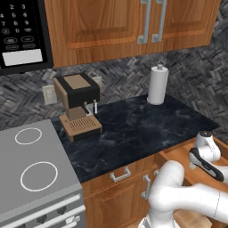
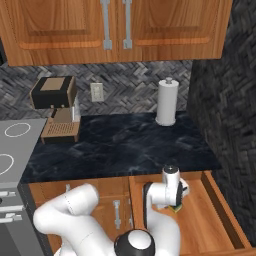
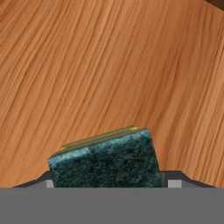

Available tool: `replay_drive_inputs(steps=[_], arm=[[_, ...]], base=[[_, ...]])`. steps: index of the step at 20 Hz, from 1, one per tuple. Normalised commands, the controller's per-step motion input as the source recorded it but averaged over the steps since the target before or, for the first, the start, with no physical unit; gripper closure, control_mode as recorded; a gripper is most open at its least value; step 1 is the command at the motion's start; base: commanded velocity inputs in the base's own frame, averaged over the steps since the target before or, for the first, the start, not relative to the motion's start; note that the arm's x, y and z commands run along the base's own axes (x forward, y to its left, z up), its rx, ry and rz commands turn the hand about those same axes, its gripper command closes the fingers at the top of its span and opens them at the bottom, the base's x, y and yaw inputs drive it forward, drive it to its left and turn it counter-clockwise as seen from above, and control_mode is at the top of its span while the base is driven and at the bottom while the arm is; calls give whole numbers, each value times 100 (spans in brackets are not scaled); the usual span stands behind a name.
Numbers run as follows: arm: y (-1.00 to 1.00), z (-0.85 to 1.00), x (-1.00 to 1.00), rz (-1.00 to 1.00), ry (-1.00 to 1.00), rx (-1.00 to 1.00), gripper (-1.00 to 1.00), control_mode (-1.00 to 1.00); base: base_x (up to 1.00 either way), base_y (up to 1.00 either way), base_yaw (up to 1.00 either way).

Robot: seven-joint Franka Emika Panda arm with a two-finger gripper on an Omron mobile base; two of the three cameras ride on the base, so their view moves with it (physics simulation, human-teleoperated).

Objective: Restock the sink supplies by placing the sponge and soap dispenser on the counter and next to the sink. Make sure the soap dispenser is upright.

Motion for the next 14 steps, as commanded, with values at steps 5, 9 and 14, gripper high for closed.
replay_drive_inputs(steps=[5, 9, 14], arm=[[-15, 1, -27, 5, 0, 0, 100, -100], [-2, 29, -30, 1, -1, 0, 100, -100], [0, 94, -55, 0, -9, 0, 100, -100]], base=[[0, 0, 0], [0, 0, 0], [0, 0, 0]])
